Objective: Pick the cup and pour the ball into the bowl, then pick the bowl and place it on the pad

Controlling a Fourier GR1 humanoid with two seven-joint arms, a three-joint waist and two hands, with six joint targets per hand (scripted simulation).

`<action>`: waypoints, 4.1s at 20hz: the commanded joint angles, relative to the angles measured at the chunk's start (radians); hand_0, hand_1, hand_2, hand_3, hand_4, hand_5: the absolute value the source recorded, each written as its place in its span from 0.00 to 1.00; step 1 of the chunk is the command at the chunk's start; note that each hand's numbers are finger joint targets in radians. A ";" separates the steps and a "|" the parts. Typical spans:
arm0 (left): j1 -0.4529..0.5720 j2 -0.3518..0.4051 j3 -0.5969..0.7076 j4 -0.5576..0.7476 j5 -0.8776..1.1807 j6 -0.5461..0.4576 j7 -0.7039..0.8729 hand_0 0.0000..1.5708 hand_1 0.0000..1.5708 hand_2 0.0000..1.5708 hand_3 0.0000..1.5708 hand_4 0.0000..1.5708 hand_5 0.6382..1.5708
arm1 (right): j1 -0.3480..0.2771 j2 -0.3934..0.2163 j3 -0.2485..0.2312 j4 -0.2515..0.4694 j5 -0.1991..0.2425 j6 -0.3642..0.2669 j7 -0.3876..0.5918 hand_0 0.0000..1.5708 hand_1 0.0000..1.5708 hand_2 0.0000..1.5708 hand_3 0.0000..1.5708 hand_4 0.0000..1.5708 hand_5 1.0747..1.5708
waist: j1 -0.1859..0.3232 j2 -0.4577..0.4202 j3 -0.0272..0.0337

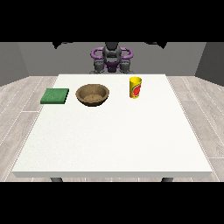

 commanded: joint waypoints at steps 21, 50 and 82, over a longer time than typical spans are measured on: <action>-0.188 -0.146 -0.011 0.602 -0.199 0.110 -0.694 0.00 0.00 0.00 0.00 0.00 0.95 | -0.137 -0.020 -0.072 0.199 0.006 0.105 -0.258 0.00 0.00 0.00 0.00 0.00 1.00 | -0.069 0.290 -0.0004; -0.346 -0.128 0.024 1.066 -0.350 0.467 -1.075 0.84 0.84 1.00 1.00 0.95 0.65 | -0.189 -0.092 -0.109 0.264 0.010 0.182 -0.351 0.00 0.00 0.00 0.00 0.00 1.00 | -0.158 0.400 -0.0002; -0.824 0.060 -0.551 1.045 -1.311 0.531 0.179 0.99 0.99 1.00 1.00 1.00 0.65 | -0.181 -0.122 -0.137 0.623 0.018 0.255 -0.363 0.00 0.00 0.00 0.00 0.00 1.00 | -0.097 0.044 0.0017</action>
